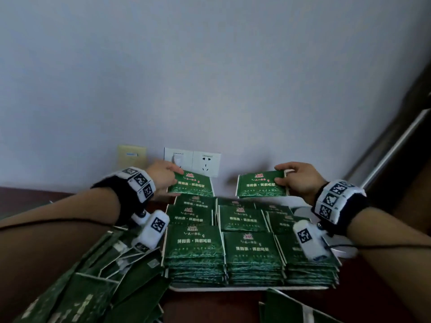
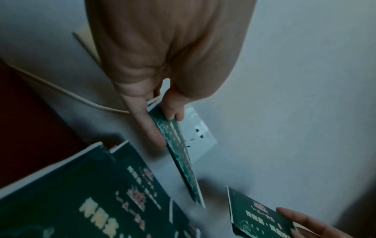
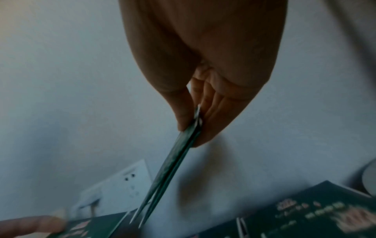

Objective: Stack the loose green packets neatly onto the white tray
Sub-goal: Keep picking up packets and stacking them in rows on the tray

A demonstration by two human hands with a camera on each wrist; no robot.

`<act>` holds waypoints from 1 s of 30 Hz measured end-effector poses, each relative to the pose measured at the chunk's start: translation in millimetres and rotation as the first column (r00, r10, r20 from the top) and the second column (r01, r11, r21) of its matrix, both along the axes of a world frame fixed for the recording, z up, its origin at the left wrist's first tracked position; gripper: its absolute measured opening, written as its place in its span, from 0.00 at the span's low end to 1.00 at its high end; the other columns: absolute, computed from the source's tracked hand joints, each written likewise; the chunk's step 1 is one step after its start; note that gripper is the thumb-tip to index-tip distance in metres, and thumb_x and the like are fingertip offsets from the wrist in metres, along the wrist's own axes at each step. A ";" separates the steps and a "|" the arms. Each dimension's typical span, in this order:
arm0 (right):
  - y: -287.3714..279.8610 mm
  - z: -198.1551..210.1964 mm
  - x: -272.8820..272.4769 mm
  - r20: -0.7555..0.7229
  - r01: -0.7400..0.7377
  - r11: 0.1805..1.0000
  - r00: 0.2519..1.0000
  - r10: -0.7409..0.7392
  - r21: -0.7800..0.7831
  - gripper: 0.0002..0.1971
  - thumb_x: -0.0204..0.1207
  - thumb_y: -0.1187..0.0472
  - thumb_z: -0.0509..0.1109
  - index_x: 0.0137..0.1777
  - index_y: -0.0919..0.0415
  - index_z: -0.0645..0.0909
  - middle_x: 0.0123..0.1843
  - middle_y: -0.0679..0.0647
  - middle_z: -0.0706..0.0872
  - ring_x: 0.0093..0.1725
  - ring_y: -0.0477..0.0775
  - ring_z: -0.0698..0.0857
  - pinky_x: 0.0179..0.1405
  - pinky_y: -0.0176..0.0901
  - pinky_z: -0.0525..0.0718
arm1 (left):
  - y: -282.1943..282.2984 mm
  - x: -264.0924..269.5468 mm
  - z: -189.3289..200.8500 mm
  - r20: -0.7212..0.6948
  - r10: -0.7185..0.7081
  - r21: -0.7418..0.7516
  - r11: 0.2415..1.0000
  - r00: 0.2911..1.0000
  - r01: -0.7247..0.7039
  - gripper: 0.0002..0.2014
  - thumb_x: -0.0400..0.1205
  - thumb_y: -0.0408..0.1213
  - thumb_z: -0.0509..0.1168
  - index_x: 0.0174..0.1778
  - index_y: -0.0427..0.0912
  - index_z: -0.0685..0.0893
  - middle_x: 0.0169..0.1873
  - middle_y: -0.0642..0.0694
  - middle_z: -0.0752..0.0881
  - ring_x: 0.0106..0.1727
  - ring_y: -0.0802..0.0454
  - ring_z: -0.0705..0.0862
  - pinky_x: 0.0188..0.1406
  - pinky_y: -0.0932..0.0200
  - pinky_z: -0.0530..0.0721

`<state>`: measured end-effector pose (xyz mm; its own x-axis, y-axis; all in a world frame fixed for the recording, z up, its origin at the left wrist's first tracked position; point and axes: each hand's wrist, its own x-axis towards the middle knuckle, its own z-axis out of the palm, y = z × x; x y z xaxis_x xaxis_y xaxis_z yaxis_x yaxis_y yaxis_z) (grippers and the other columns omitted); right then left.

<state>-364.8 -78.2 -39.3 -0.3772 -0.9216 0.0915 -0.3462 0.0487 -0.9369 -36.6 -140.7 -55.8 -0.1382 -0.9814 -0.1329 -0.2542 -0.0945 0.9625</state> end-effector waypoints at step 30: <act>52.1 7.5 25.0 -0.411 -0.183 0.965 0.878 0.247 0.188 0.05 0.76 0.68 0.76 0.49 0.59 0.86 0.48 0.62 0.91 0.40 0.54 0.88 0.46 0.52 0.87 | 41.7 23.8 13.3 0.608 -0.066 -0.297 0.905 0.791 0.304 0.06 0.82 0.36 0.70 0.54 0.46 0.88 0.56 0.50 0.85 0.59 0.52 0.81 0.57 0.62 0.76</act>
